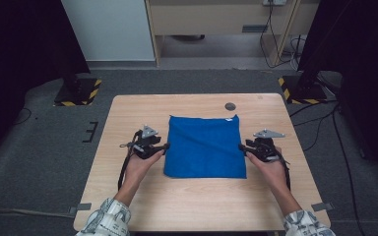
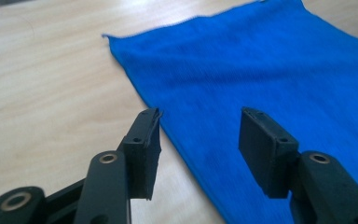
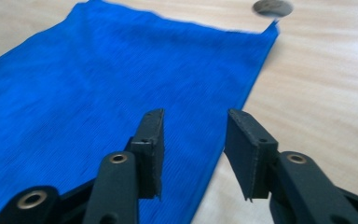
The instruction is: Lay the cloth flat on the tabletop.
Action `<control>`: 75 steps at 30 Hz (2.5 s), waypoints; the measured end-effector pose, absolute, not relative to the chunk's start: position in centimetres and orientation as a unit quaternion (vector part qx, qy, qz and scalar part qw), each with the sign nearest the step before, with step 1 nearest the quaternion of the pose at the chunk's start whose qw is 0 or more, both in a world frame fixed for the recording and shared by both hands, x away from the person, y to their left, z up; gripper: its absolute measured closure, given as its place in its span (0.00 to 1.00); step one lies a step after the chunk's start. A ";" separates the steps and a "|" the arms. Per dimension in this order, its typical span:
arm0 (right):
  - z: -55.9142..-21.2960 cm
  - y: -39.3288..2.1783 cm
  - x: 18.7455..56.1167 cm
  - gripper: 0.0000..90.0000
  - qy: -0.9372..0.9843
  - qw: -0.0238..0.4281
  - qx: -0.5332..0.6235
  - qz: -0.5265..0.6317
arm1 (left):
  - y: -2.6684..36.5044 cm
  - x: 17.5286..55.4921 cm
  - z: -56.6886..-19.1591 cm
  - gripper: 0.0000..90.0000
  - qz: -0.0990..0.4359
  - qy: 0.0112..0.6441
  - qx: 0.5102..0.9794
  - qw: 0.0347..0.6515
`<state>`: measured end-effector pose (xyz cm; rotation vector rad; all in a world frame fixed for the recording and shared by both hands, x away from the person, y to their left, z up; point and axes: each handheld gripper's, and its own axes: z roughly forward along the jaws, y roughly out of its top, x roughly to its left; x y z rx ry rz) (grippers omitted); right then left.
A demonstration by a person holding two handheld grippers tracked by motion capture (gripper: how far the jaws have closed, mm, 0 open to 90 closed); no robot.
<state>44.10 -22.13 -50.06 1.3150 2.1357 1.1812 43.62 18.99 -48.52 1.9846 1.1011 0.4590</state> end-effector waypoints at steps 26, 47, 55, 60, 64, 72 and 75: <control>-52.6 -22.2 37.4 0.67 0.794 0.148 0.446 0.387 | 18.6 36.7 -51.9 0.53 0.143 0.397 0.829 0.368; -52.4 -21.7 36.5 0.98 0.817 0.135 0.424 0.367 | 17.6 36.3 -51.8 0.95 0.120 0.376 0.850 0.349; -51.6 -22.3 34.4 0.98 0.823 0.129 0.418 0.363 | 16.8 34.6 -51.3 0.95 0.105 0.366 0.859 0.342; -51.4 -23.0 33.6 0.98 0.820 0.129 0.426 0.359 | 16.5 33.6 -51.2 0.95 0.095 0.363 0.862 0.340; -51.2 -23.1 33.0 0.82 0.816 0.133 0.427 0.368 | 16.8 32.6 -51.0 0.85 0.103 0.371 0.858 0.339; -50.8 -22.5 32.9 0.42 0.811 0.160 0.418 0.378 | 18.1 31.6 -50.2 0.46 0.138 0.379 0.842 0.359; -51.1 -21.7 33.4 0.33 0.814 0.157 0.413 0.377 | 18.5 32.7 -50.0 0.38 0.145 0.381 0.834 0.371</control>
